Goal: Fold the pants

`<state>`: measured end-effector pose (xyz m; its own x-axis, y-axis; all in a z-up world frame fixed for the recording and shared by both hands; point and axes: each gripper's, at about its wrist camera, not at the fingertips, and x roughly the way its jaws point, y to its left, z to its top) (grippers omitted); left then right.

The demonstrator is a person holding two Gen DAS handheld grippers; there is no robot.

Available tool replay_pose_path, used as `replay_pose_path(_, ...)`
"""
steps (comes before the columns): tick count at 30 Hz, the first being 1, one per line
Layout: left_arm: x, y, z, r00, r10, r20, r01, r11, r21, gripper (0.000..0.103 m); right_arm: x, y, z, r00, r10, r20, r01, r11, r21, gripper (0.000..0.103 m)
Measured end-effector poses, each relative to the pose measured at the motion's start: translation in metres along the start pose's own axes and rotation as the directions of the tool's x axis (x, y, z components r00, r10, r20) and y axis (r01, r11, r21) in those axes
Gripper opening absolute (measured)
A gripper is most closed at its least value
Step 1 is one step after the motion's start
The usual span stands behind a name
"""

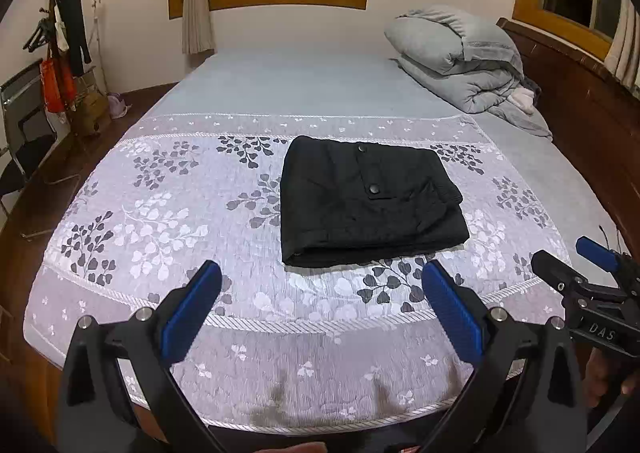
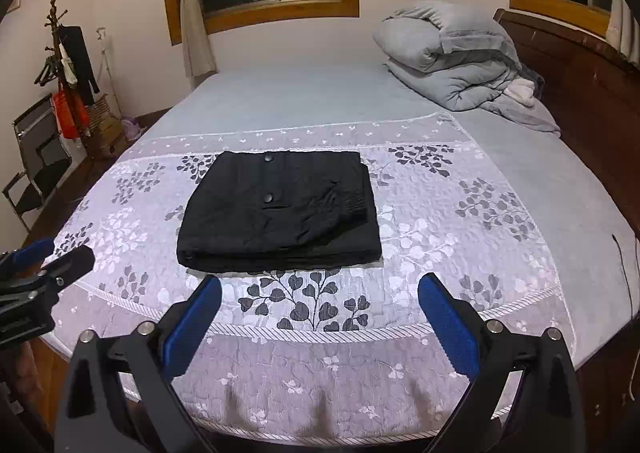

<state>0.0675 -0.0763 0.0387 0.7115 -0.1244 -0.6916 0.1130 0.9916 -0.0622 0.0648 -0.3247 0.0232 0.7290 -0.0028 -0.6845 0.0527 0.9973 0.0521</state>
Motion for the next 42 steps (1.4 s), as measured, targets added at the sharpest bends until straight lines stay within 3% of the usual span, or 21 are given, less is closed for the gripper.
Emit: replay_pose_path(42,-0.016,-0.011,-0.002,1.000,0.005,0.022,-0.005,1.000,0.021,0.100,-0.013,-0.001,-0.004,1.000,-0.010,0.005,0.010,1.000,0.011,0.099)
